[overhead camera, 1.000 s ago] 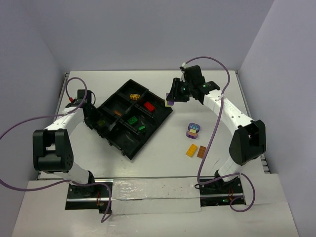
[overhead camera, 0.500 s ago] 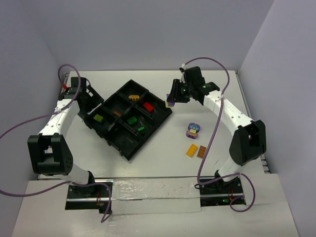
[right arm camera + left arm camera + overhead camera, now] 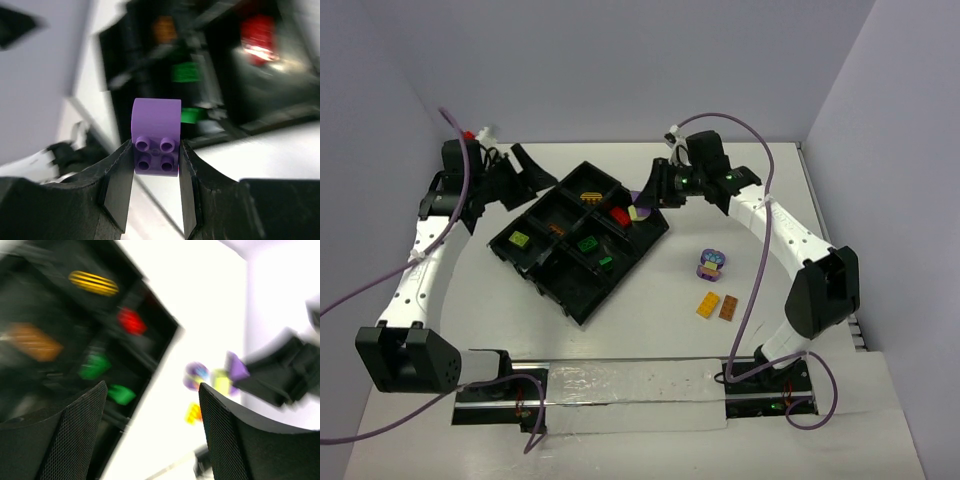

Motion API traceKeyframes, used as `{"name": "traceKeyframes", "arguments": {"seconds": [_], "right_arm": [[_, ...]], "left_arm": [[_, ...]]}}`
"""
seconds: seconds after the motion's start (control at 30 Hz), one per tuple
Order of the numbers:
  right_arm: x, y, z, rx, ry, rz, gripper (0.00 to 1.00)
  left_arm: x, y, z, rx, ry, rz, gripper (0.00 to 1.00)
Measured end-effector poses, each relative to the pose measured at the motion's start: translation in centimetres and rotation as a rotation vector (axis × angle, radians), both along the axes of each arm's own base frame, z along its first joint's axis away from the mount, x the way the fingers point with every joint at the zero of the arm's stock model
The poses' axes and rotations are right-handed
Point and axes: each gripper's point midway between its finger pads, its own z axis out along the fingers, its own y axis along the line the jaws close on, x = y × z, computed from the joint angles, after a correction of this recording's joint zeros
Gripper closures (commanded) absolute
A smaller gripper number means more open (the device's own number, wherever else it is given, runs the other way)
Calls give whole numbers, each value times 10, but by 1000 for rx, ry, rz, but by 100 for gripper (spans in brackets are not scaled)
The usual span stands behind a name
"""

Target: Sort the legos into containers by color

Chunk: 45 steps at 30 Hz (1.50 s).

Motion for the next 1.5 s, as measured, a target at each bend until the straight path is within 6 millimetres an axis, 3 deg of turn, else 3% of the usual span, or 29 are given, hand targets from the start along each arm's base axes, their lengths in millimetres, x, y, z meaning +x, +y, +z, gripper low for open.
{"name": "traceKeyframes", "arguments": {"seconds": [0.17, 0.3, 0.43, 0.57, 0.77, 1.13, 1.2, 1.37, 1.47, 1.5], "right_arm": [[-20, 42, 47, 223, -20, 152, 100], [-32, 61, 80, 382, -30, 238, 100], [-38, 71, 105, 484, -48, 296, 100], [-39, 76, 113, 530, -35, 319, 100], [-45, 85, 114, 557, -2, 349, 100], [-47, 89, 110, 568, 32, 370, 100], [-49, 89, 112, 574, 27, 383, 100], [-52, 88, 118, 591, 20, 406, 100], [-51, 87, 121, 603, 11, 412, 100], [-51, 86, 122, 609, 7, 412, 100]], "left_arm": [[-24, -66, 21, -172, -57, -296, 17], [-40, -94, 31, -273, -92, -452, 17], [-54, -103, 36, -339, -111, -558, 18], [-63, -107, 42, -376, -138, -622, 18], [-73, -110, 47, -428, -166, -674, 22], [-78, -114, 67, -521, -230, -705, 38], [-78, -113, 68, -536, -225, -702, 48], [-79, -113, 70, -551, -230, -712, 58], [-79, -113, 73, -559, -235, -713, 96], [-79, -113, 74, -561, -235, -713, 100]]}}
